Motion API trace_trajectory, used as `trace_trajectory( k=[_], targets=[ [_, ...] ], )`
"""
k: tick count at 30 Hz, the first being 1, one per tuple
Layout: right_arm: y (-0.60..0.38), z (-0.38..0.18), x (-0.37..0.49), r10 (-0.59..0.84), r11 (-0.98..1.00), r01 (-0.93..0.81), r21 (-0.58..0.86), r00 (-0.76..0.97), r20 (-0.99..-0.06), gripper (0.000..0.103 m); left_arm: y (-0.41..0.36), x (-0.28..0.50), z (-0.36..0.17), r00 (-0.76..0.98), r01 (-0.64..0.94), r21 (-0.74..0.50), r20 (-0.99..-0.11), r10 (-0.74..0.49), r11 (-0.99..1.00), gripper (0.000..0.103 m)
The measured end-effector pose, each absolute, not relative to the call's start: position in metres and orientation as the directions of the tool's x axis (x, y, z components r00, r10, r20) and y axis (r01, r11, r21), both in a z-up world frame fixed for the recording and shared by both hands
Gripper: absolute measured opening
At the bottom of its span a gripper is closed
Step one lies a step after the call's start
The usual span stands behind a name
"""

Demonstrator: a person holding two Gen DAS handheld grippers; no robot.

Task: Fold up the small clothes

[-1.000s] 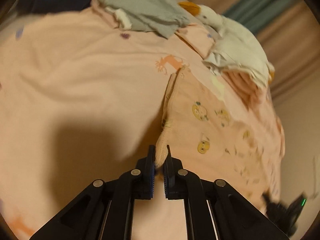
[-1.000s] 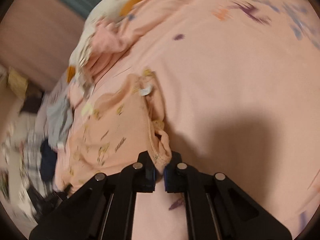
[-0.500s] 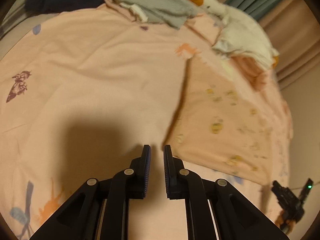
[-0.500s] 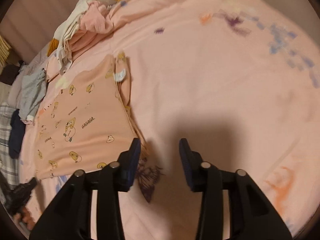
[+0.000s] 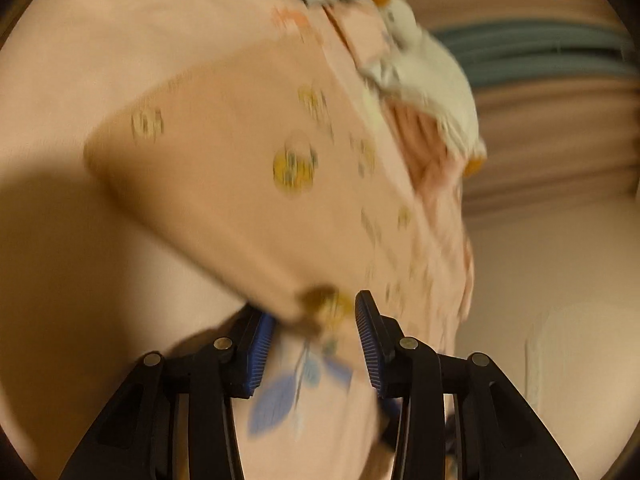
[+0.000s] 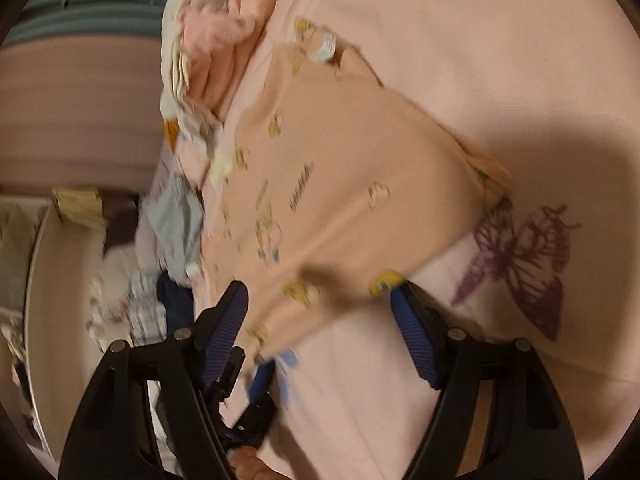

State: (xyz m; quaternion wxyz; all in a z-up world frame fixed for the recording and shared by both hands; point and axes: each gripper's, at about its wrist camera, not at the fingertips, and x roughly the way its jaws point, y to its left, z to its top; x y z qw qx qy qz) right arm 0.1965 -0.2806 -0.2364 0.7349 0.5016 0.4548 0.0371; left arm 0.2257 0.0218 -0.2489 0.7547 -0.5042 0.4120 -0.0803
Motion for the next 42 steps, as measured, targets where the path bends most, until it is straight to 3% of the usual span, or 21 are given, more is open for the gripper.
trace_trajectory(
  k=[9,11,13,15,16,19,22,26,28,32,34,37,40,42],
  targets=[
    [-0.288,-0.244,0.244,0.496,0.339,0.447,0.828,0.663,-0.561,0.075,0.039,0.266,-0.250,0.719,-0.367,-0.842,-0.526,-0.454,0.394,0.039],
    [-0.288,-0.245,0.260,0.484,0.352,0.451,0.820,0.663,-0.572,0.066,0.041,0.272,-0.253,0.727,-0.399,-0.821,-0.555,-0.405,0.409,0.039],
    [-0.284,-0.247,0.272,0.464,0.390,0.464,0.795,0.647,-0.605,0.038,0.043,0.277,-0.256,0.734,-0.426,-0.811,-0.569,-0.372,0.400,0.023],
    [-0.280,-0.249,0.283,0.432,0.474,0.456,0.753,0.625,-0.651,0.016,0.039,0.282,-0.251,0.712,-0.440,-0.756,-0.622,-0.325,0.484,0.017],
    [-0.279,-0.251,0.285,0.424,0.499,0.443,0.745,0.625,-0.656,0.014,0.036,0.282,-0.247,0.703,-0.439,-0.725,-0.645,-0.300,0.530,0.015],
    [-0.288,-0.253,0.282,0.492,0.456,0.407,0.791,0.625,-0.606,0.013,0.029,0.271,-0.228,0.709,-0.393,-0.659,-0.661,-0.246,0.641,0.011],
    [-0.304,-0.239,0.259,0.571,0.398,0.331,0.856,0.641,-0.513,0.010,0.032,0.249,-0.205,0.734,-0.318,-0.681,-0.617,-0.283,0.660,0.011],
    [-0.305,-0.202,0.206,0.573,0.489,0.235,0.840,0.639,-0.512,0.010,0.023,0.196,-0.177,0.736,-0.243,-0.666,-0.600,-0.313,0.705,0.011],
    [-0.304,-0.193,0.177,0.562,0.556,0.212,0.803,0.616,-0.552,0.011,0.014,0.159,-0.174,0.713,-0.225,-0.631,-0.626,-0.316,0.742,0.011],
    [-0.309,-0.215,0.110,0.512,0.675,0.291,0.678,0.477,-0.715,0.019,0.013,0.089,-0.204,0.631,-0.268,-0.665,-0.668,-0.395,0.697,0.011],
    [-0.326,-0.227,0.079,0.495,0.648,0.331,0.686,0.501,-0.709,0.016,0.022,0.074,-0.226,0.581,-0.331,-0.660,-0.706,-0.405,0.674,0.011],
    [-0.347,-0.226,0.045,0.440,0.652,0.346,0.675,0.552,-0.708,0.012,0.054,0.054,-0.240,0.609,-0.368,-0.724,-0.662,-0.437,0.584,0.014],
    [-0.365,-0.206,0.018,0.210,0.753,0.423,0.503,0.571,-0.794,0.012,0.074,0.031,-0.220,0.634,-0.428,-0.646,-0.713,-0.299,0.632,0.014],
    [-0.378,-0.195,0.003,0.065,0.775,0.498,0.389,0.550,-0.833,0.015,0.086,0.019,-0.198,0.627,-0.515,-0.504,-0.773,-0.097,0.693,0.014]
  ],
)
